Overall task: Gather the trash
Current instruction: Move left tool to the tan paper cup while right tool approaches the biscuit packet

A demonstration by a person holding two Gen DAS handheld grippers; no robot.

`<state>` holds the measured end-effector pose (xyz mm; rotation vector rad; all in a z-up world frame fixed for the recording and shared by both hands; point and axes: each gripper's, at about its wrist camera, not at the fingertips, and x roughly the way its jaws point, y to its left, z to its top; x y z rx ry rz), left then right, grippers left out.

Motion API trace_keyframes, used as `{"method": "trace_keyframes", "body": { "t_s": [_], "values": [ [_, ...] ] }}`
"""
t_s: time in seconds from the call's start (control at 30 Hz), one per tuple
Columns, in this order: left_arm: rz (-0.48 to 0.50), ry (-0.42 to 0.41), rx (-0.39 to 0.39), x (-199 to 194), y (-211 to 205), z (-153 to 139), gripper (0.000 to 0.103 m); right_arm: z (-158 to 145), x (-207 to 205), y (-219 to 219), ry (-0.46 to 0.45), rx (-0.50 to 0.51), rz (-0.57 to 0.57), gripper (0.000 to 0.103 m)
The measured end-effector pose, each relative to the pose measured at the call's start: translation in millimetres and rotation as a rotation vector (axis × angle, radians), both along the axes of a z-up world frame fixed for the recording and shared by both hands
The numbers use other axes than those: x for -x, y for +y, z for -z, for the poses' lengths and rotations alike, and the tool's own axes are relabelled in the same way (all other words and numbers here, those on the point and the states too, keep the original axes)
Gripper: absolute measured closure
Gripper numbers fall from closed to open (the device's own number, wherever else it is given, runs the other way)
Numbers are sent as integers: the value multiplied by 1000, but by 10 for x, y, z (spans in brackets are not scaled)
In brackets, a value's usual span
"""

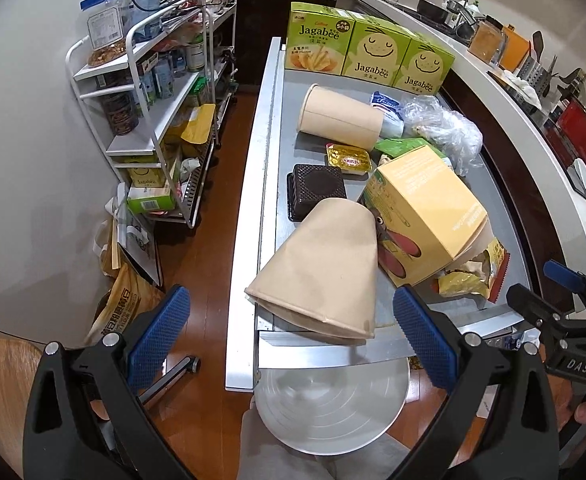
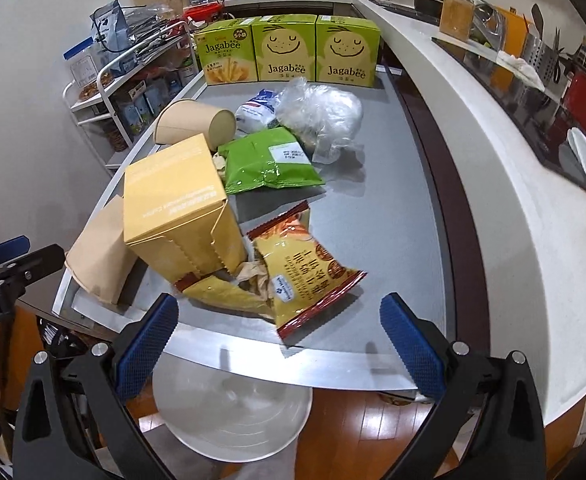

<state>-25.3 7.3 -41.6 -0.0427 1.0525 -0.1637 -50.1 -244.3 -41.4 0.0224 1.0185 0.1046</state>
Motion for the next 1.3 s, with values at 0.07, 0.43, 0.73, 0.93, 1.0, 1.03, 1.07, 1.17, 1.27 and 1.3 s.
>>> {"method": "trace_keyframes", "body": {
  "t_s": [0.07,0.43,0.73,0.93,1.0,1.03,1.07,1.17,1.27,1.3],
  "values": [
    [2,2,-7,-12,-9,3,1,8,1,14,3,8,-4,4],
    [9,15,-7,-46,-23,23,1,53,-8,-8,33,-39,-38,4],
    [52,28,-18,-122,-67,50,1,159,-46,-8,72,-17,-79,4],
    [164,79,-10,-236,-142,135,1,253,-92,49,94,67,-132,4],
    [195,98,-12,-282,-186,180,1,266,-137,61,92,90,-156,4],
    [206,107,-12,-304,-203,199,1,273,-155,67,92,99,-166,4],
    [217,114,-11,-324,-220,220,1,283,-189,83,95,114,-180,4],
    [255,143,-13,-397,-262,305,1,340,-296,99,116,133,-208,4],
    [282,166,-24,-450,-290,392,1,409,-405,81,148,123,-222,4],
    [290,173,-27,-466,-294,420,1,425,-430,80,152,135,-228,4]
  ]
}}
